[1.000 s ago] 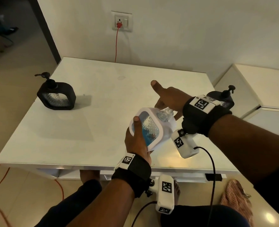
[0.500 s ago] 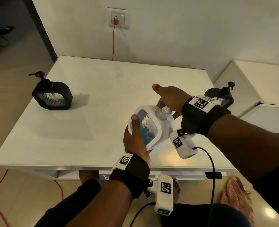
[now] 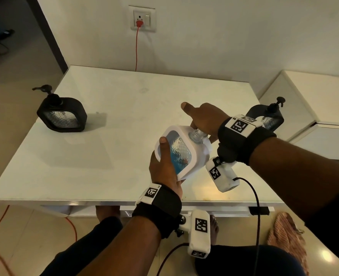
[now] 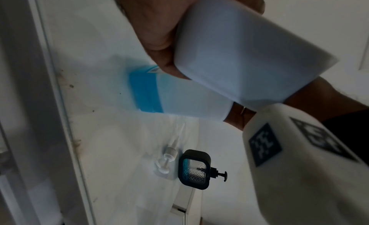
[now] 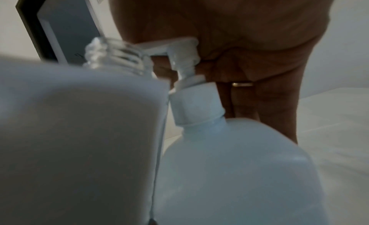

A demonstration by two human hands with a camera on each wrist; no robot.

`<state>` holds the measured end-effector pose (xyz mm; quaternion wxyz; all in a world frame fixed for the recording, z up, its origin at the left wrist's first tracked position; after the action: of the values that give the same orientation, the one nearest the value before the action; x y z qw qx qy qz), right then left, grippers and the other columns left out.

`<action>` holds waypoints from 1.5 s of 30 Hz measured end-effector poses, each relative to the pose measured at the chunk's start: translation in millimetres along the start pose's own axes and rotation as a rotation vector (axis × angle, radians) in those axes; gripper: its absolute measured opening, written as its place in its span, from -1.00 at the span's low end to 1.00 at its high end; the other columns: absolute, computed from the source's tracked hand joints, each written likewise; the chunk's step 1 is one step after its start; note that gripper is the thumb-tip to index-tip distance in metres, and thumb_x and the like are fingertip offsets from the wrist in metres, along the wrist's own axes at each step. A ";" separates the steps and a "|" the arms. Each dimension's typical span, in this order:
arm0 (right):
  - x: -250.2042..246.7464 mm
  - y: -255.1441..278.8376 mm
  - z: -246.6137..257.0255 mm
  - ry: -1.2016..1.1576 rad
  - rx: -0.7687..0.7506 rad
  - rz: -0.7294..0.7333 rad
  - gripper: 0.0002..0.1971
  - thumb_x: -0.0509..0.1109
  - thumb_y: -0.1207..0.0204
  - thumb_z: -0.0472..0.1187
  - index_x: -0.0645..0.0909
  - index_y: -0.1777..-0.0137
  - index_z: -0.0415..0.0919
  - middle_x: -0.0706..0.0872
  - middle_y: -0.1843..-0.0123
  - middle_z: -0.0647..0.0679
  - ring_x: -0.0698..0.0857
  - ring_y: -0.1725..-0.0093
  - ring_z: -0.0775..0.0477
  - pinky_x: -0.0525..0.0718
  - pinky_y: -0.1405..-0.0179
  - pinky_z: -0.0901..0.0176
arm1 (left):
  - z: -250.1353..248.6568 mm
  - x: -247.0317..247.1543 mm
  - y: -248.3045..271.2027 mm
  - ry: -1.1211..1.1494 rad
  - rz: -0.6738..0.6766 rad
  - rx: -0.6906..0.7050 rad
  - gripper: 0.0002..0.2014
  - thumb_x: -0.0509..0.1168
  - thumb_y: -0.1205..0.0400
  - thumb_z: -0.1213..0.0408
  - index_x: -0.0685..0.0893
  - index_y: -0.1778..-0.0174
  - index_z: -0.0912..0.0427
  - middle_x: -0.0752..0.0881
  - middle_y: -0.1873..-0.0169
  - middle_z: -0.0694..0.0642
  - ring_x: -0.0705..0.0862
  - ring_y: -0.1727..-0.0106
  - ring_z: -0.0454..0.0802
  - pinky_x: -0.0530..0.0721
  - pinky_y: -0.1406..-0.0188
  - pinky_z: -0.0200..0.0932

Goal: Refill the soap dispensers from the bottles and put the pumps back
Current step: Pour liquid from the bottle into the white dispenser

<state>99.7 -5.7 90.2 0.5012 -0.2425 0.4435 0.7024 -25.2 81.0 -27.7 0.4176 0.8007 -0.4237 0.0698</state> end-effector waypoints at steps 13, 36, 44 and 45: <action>1.3 -8.3 -4.2 0.112 -0.034 -0.053 -0.26 0.10 -0.60 0.49 0.65 0.26 -0.21 0.71 0.25 -0.12 0.70 0.22 -0.17 0.75 -0.08 -0.10 | 2.3 -0.6 -4.1 -0.036 -0.018 0.020 -0.20 0.34 -0.31 -0.49 0.62 -0.47 -0.24 0.78 -0.34 0.08 0.76 -0.33 0.25 0.74 -0.33 0.46; -0.7 -12.4 -0.7 0.078 -0.085 -0.013 0.01 -0.14 -0.58 0.56 0.81 -0.02 -0.37 0.80 0.25 -0.11 0.74 0.22 -0.18 0.75 -0.17 -0.20 | 8.9 -8.4 -18.8 -0.035 -0.030 0.023 -0.46 0.32 -0.65 -0.35 0.61 -0.50 -0.21 0.78 -0.30 0.08 0.79 -0.27 0.22 0.83 -0.21 0.38; -6.9 -14.9 -1.9 0.128 -0.096 -0.080 -0.02 -0.12 -0.54 0.59 0.76 0.10 -0.33 0.85 0.11 -0.18 0.78 0.18 -0.24 0.78 -0.12 -0.24 | 11.8 -7.9 -17.9 -0.032 -0.020 0.009 -0.48 0.32 -0.65 -0.36 0.62 -0.46 -0.22 0.80 -0.28 0.06 0.80 -0.26 0.20 0.84 -0.19 0.34; -6.7 -15.5 -2.8 0.139 -0.104 -0.110 -0.05 -0.11 -0.55 0.59 0.74 0.15 -0.30 0.84 0.14 -0.16 0.77 0.22 -0.23 0.79 -0.10 -0.23 | 11.2 -7.9 -17.4 -0.032 -0.020 0.012 -0.48 0.32 -0.65 -0.36 0.63 -0.46 -0.21 0.81 -0.26 0.06 0.80 -0.25 0.19 0.85 -0.18 0.33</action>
<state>116.2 -9.8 88.3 0.4936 -0.3405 0.4263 0.6773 -20.0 82.8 -49.2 0.4069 0.8084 -0.4218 0.0553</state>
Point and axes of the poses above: each hand's wrist, its own y-axis away from the middle knuckle, its own x-axis out of the palm, z = x × y, the point moved 7 cm from there along -y, towards the middle knuckle
